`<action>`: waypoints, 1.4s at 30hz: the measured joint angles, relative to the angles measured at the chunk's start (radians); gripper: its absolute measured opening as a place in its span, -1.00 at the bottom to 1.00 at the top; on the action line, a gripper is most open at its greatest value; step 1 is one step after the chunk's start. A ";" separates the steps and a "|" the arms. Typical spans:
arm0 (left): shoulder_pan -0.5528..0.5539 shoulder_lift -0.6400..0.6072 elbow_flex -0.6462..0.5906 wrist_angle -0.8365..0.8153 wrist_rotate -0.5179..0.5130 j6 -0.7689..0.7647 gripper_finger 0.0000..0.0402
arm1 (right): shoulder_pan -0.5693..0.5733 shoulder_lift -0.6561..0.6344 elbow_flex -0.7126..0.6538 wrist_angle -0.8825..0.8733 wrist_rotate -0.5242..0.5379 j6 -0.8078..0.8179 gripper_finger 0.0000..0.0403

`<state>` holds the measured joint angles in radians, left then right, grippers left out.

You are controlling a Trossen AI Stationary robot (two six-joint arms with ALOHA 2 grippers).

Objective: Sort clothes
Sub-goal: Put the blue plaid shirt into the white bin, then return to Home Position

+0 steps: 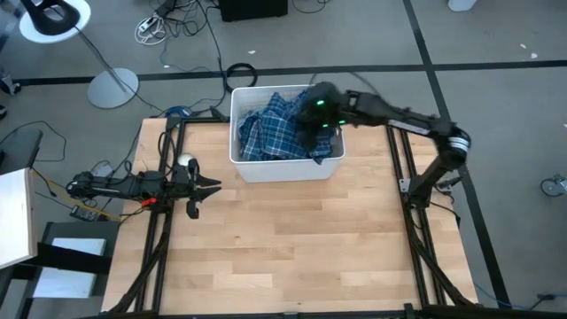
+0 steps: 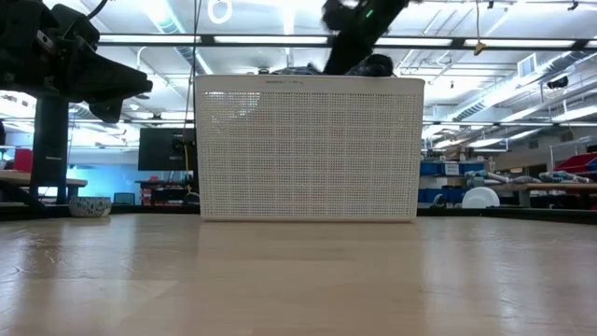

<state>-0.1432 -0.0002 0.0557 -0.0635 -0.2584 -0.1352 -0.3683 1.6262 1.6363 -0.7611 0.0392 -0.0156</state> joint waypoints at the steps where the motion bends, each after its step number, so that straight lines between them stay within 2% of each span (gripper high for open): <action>1: 0.000 0.000 0.000 0.000 0.000 0.000 -0.55 | 0.000 0.035 0.000 0.025 -0.003 -0.004 -0.67; 4: 0.000 0.000 0.000 0.001 0.000 0.000 -0.55 | -0.011 0.147 0.000 0.100 -0.010 -0.012 -0.92; 6: 0.000 0.000 0.000 0.001 0.000 0.000 -0.55 | -0.021 0.219 0.000 0.150 -0.010 -0.011 -0.97; 13: 0.000 0.000 0.000 0.002 0.000 0.000 -0.55 | -0.045 0.402 0.004 0.252 -0.016 0.053 -0.79; 18: 0.000 0.000 0.000 0.003 0.000 0.000 -0.55 | -0.053 0.437 0.005 0.263 -0.008 0.082 -0.72; 23: 0.000 0.000 0.000 0.007 0.000 0.000 -0.56 | -0.052 0.351 -0.003 0.226 -0.009 0.067 -0.63; 32: 0.000 0.000 0.000 0.007 0.000 0.000 -0.55 | -0.018 0.030 -0.004 0.154 -0.005 0.068 -0.54; 35: 0.000 0.000 0.000 0.007 0.000 0.000 -0.55 | 0.003 -0.066 -0.003 0.143 -0.005 0.126 -0.54; 38: 0.000 0.000 0.000 0.006 0.000 0.000 -0.55 | 0.037 -0.147 -0.002 0.120 -0.024 0.157 -0.56; 42: 0.000 0.000 0.000 0.007 0.000 0.000 -0.56 | 0.126 -0.230 -0.002 0.024 -0.036 0.061 -0.56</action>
<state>-0.1429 0.0001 0.0555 -0.0567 -0.2584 -0.1352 -0.2419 1.3962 1.6348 -0.7374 0.0029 0.0458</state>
